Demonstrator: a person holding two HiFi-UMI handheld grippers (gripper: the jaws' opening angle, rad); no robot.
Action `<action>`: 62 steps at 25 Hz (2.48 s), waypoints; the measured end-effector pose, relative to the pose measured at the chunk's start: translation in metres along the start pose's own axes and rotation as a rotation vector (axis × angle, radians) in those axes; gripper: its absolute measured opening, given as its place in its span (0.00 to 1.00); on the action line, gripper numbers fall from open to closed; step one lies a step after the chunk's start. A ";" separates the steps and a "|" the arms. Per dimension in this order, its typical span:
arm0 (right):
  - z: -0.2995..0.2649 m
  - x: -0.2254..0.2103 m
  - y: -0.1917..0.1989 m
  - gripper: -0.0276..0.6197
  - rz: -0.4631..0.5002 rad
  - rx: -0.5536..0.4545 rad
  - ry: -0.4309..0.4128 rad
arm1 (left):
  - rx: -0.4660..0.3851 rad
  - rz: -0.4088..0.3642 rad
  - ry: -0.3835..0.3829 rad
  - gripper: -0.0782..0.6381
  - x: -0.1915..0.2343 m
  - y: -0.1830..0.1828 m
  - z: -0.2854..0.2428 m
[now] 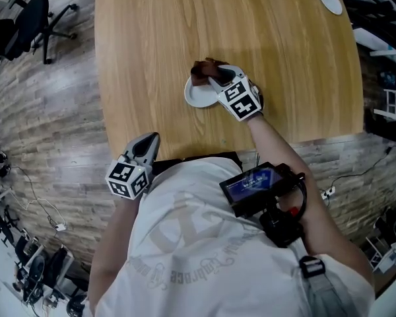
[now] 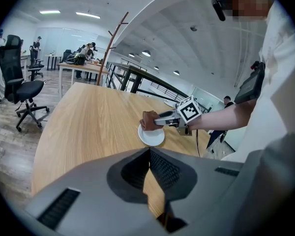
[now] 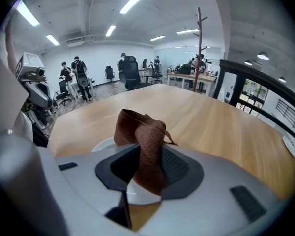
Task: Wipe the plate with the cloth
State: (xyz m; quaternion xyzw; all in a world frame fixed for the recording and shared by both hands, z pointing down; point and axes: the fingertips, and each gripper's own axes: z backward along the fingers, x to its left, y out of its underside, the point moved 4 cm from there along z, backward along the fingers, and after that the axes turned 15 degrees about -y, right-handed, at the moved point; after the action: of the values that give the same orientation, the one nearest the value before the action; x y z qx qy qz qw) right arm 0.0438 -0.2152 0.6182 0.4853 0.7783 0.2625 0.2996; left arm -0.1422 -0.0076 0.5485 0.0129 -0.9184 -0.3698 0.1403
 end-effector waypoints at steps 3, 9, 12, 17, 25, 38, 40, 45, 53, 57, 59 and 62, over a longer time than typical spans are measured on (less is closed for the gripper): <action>-0.013 0.032 -0.004 0.24 0.049 -0.003 -0.094 | -0.002 -0.001 -0.001 0.13 -0.003 0.001 0.001; -0.015 0.084 0.014 0.24 0.112 0.004 -0.205 | -0.011 -0.016 0.026 0.13 -0.009 0.002 0.000; -0.009 0.075 0.022 0.24 0.068 -0.011 -0.171 | -0.011 -0.028 0.042 0.13 -0.008 0.003 -0.008; 0.026 0.033 0.040 0.24 -0.056 -0.045 0.003 | -0.034 -0.063 0.073 0.13 -0.022 -0.004 -0.011; 0.079 0.005 0.047 0.24 -0.345 -0.218 0.186 | -0.110 -0.072 0.094 0.13 -0.013 -0.017 0.000; 0.111 0.109 0.023 0.24 -0.311 -0.438 0.116 | -0.185 -0.123 0.228 0.13 -0.007 -0.043 0.000; 0.118 0.129 0.009 0.24 -0.255 -0.466 0.105 | -0.194 -0.138 0.250 0.13 -0.010 -0.049 0.003; 0.142 0.155 -0.019 0.24 -0.174 -0.572 0.126 | -0.240 -0.171 0.291 0.13 -0.016 -0.067 0.009; 0.157 0.181 0.009 0.24 -0.199 -0.588 0.186 | -0.224 -0.211 0.336 0.13 -0.032 -0.052 0.015; 0.161 0.185 0.017 0.24 -0.205 -0.583 0.195 | -0.218 -0.221 0.349 0.13 -0.041 -0.045 0.018; 0.160 0.186 0.018 0.24 -0.205 -0.583 0.192 | -0.216 -0.222 0.346 0.13 -0.042 -0.043 0.019; 0.159 0.189 0.016 0.24 -0.203 -0.587 0.185 | -0.213 -0.220 0.338 0.13 -0.039 -0.041 0.022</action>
State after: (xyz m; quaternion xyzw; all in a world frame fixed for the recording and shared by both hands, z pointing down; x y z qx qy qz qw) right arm 0.1020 -0.0182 0.4810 0.2722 0.7378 0.4874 0.3795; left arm -0.1141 -0.0170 0.4958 0.1599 -0.8307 -0.4701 0.2516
